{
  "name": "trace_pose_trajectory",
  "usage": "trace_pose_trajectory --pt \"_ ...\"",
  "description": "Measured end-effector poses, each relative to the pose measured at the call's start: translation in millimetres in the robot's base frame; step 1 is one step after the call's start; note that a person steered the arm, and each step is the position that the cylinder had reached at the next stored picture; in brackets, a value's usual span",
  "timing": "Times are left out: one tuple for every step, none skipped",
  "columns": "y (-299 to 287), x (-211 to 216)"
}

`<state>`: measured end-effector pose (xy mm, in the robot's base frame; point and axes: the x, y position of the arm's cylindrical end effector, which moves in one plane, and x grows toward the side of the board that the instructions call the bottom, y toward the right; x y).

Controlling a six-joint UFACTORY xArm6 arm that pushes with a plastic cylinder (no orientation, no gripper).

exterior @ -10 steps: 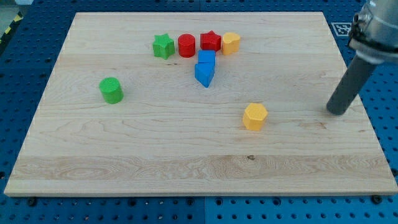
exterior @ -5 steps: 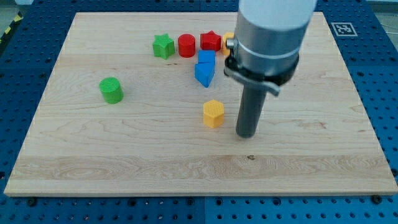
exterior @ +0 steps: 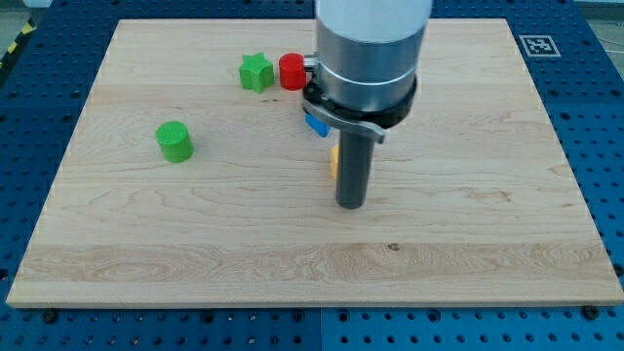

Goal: Drag the hexagon below the triangle

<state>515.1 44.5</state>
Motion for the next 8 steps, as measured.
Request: trace_pose_trajectory --pt "10.3 -17.3" --pt "8.7 -30.8" --pt "-6.3 -34.6" --pt "-10.2 -35.4" --pt "-10.4 -35.4" --pt "-18.4 -35.4" --pt "-34.8 -35.4" --pt "-39.1 -35.0"
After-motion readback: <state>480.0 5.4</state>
